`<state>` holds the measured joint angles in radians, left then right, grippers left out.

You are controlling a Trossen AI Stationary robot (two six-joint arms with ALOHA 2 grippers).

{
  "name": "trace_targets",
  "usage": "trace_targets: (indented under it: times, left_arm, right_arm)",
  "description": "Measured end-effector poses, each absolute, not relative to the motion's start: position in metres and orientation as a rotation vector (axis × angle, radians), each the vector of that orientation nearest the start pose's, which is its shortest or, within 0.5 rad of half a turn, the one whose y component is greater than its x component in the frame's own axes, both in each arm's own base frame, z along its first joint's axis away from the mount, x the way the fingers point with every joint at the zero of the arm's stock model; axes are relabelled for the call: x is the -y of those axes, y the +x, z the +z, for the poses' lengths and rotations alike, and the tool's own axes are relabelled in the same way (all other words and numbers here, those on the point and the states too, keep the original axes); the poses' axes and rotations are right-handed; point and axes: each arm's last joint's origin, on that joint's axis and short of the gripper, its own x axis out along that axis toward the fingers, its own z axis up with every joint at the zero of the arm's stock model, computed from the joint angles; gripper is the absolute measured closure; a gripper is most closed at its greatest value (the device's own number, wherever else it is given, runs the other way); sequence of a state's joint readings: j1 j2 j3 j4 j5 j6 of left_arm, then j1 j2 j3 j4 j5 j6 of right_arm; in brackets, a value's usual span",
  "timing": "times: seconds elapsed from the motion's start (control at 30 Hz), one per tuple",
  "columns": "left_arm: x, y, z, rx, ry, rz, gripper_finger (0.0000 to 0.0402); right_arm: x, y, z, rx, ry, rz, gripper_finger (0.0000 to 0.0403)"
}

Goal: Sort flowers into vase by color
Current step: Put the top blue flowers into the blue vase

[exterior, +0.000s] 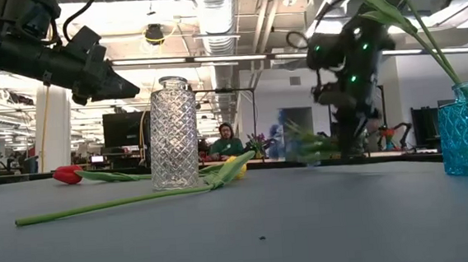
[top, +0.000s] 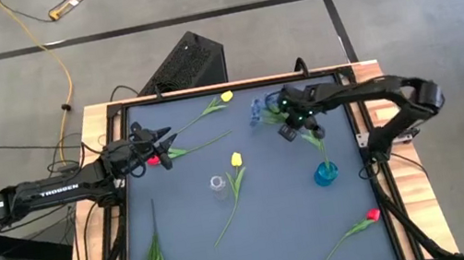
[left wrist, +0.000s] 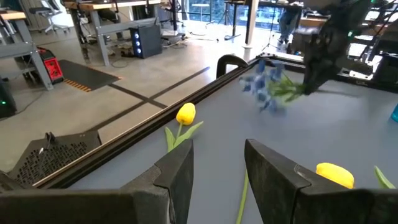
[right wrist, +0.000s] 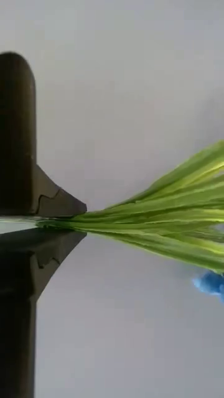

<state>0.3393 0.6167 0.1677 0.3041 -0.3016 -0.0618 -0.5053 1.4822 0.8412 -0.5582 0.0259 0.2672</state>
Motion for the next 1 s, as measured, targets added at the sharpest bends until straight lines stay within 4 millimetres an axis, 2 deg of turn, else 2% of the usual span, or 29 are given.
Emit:
trace_targets:
  times: [0.2, 0.33, 0.43, 0.5, 0.6, 0.77, 0.87, 1.0]
  left_arm:
    - [-0.057, 0.134, 0.189, -0.137, -0.063, 0.644, 0.0269]
    - [-0.057, 0.134, 0.188, -0.145, -0.064, 0.644, 0.0269]
    - [-0.056, 0.134, 0.188, -0.145, -0.072, 0.645, 0.0269]
    - [-0.057, 0.134, 0.188, -0.147, -0.077, 0.646, 0.0269]
    - [-0.056, 0.134, 0.188, -0.146, -0.083, 0.646, 0.0269]
    - [-0.056, 0.134, 0.188, -0.147, -0.083, 0.646, 0.0269]
    - [-0.057, 0.134, 0.188, -0.145, -0.084, 0.646, 0.0269]
    - [-0.057, 0.134, 0.188, -0.137, -0.105, 0.648, 0.0269]
  right_arm:
    - [0.107, 0.201, 0.225, -1.025, 0.433, -0.773, 0.0355]
    - [0.085, 0.17, 0.257, -0.916, 0.401, -0.912, 0.0353]
    - [0.066, 0.143, 0.274, -0.76, 0.397, -0.991, 0.0354]
    - [0.055, 0.125, 0.277, -0.648, 0.4, -1.016, 0.0354]
    - [0.041, 0.102, 0.271, -0.51, 0.449, -1.019, 0.0354]
    - [0.029, 0.07, 0.26, -0.289, 0.473, -1.051, 0.0354]
    - [0.027, 0.054, 0.264, -0.163, 0.457, -1.074, 0.0354]
    - [0.024, 0.043, 0.273, -0.041, 0.459, -0.982, 0.0354]
